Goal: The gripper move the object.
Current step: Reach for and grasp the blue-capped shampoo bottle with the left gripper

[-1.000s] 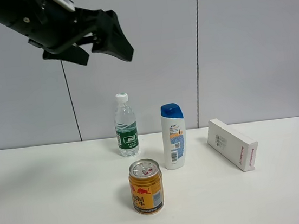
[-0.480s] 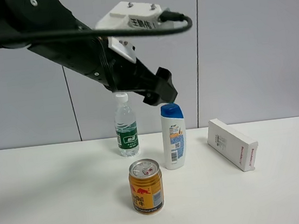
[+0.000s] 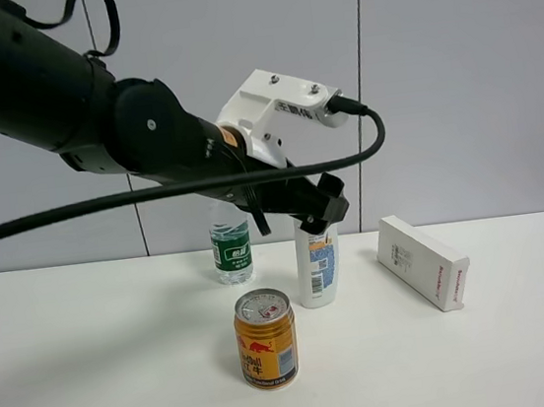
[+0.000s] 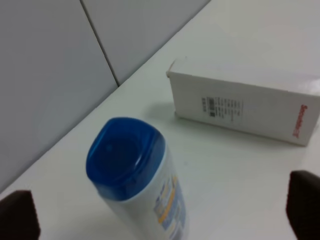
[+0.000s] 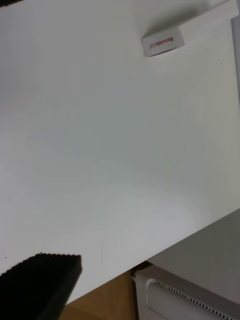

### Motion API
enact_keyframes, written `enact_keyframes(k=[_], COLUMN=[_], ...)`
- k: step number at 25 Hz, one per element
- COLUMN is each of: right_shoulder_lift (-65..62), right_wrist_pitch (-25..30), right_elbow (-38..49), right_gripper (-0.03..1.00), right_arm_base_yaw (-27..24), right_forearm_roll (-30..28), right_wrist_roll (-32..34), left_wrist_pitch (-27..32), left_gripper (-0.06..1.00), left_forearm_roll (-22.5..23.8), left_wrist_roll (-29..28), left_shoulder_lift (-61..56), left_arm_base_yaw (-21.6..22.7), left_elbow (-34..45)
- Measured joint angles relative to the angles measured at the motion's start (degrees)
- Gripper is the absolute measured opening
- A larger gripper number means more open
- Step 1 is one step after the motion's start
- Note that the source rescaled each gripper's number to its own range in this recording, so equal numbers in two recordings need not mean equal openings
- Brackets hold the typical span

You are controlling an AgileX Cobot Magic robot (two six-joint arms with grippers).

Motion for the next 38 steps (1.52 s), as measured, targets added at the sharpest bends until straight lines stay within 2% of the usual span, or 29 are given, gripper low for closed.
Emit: enact_keyframes(k=[5, 9, 25, 32, 38], right_shoulder_lift=[0.0, 0.0, 0.0, 0.0, 0.0], right_wrist_pitch=[0.0, 0.0, 0.0, 0.0, 0.0], right_elbow=[0.0, 0.0, 0.0, 0.0, 0.0], right_gripper=[1.00, 1.00, 1.00, 1.00, 1.00], right_arm_base_yaw=[0.0, 0.0, 0.0, 0.0, 0.0], right_forearm_roll=[0.0, 0.0, 0.0, 0.0, 0.0], right_wrist_roll=[0.0, 0.0, 0.0, 0.0, 0.0], left_wrist_pitch=[-3.9, -7.1, -15.6, -17.4, -17.8], left_gripper=[1.00, 1.00, 1.00, 1.00, 1.00], left_forearm_roll=[1.1, 1.8, 4.3, 5.6, 6.0], left_wrist_roll=[-6.6, -8.6, -8.9, -9.5, -10.5], left_shoulder_lift=[3.3, 5.3, 13.1, 13.2, 13.4], left_arm_base_yaw=[0.0, 0.0, 1.0, 3.6, 3.6], left_elbow=[0.0, 0.0, 0.0, 0.0, -1.7])
